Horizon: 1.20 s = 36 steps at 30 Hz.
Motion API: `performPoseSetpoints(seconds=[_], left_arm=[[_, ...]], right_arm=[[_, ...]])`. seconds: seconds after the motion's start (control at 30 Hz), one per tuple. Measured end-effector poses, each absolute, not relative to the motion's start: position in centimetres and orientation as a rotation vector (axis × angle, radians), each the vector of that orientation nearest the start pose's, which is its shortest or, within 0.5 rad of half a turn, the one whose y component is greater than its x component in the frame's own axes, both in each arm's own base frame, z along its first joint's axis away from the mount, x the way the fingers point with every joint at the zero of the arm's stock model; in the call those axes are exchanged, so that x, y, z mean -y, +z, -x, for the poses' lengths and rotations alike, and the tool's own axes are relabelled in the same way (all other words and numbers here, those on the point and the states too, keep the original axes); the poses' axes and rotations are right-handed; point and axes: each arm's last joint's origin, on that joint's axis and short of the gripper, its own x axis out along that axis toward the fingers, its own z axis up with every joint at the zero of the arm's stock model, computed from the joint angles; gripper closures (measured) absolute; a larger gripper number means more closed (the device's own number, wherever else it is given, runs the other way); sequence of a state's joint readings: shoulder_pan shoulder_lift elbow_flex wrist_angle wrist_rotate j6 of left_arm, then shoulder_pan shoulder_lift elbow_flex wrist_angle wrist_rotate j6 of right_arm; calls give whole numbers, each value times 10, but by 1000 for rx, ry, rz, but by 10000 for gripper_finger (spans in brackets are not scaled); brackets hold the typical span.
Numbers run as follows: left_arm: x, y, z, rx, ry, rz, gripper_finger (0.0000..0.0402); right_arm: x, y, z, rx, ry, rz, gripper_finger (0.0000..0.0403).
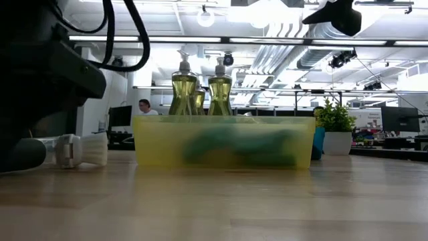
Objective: Pick & Place Kitchen Sink Supplies
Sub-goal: Put the dish brush into the blue bin
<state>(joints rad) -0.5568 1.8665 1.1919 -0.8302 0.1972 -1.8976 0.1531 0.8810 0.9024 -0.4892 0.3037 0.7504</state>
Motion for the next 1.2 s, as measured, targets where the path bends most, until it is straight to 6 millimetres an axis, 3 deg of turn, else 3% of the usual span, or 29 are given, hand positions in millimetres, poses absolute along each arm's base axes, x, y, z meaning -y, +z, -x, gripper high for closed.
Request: performPoseSetpoints(seconds=[0.4, 0.87, 1.2], left_arm=[[185, 150, -286, -1467, 867, 1191, 143], [185, 150, -287, -1472, 838, 1179, 282], [185, 157, -284, -1522, 711, 1102, 275]], right_arm=[[-24, 329, -179, -371, -310, -623, 160], [-24, 329, -179, -373, -307, -626, 160], [-24, 329, -179, -377, -296, -630, 160]])
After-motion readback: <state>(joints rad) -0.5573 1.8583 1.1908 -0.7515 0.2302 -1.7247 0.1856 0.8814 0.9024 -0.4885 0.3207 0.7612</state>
